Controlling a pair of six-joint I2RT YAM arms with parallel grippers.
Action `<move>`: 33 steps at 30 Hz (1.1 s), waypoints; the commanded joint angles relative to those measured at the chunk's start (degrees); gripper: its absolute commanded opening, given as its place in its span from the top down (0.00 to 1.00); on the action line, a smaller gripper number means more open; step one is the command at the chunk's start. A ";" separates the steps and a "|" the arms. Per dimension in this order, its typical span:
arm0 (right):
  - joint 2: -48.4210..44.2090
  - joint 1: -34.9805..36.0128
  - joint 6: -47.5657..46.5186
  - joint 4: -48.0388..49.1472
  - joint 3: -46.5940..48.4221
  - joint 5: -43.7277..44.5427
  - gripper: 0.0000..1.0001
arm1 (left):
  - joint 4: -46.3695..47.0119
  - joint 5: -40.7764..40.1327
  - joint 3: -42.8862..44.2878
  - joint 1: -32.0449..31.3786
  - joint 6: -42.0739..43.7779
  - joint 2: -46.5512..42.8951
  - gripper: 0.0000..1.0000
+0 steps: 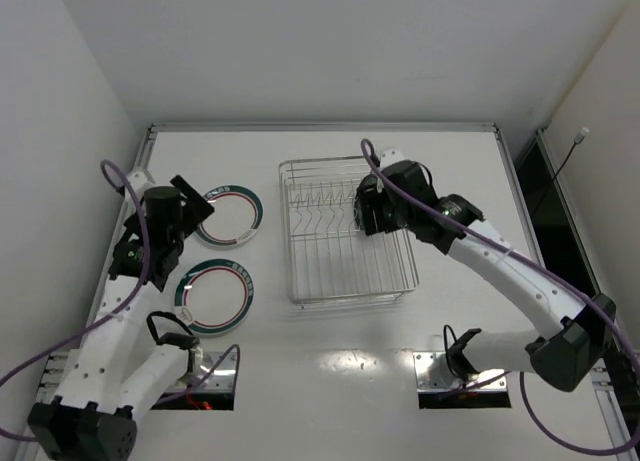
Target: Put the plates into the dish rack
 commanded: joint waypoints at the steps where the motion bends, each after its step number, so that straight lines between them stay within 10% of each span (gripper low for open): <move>1: -5.12 0.29 1.27 7.16 -9.17 -12.02 0.41 | 8.08 12.67 -1.72 12.27 4.15 3.77 0.00; 9: -17.60 0.29 1.35 9.10 -23.15 -15.38 0.41 | 20.82 36.76 -4.53 31.45 4.15 18.01 0.00; 33: -4.34 -0.76 2.23 4.97 -21.40 -15.29 0.39 | 26.19 52.07 -1.28 35.15 9.69 46.40 0.20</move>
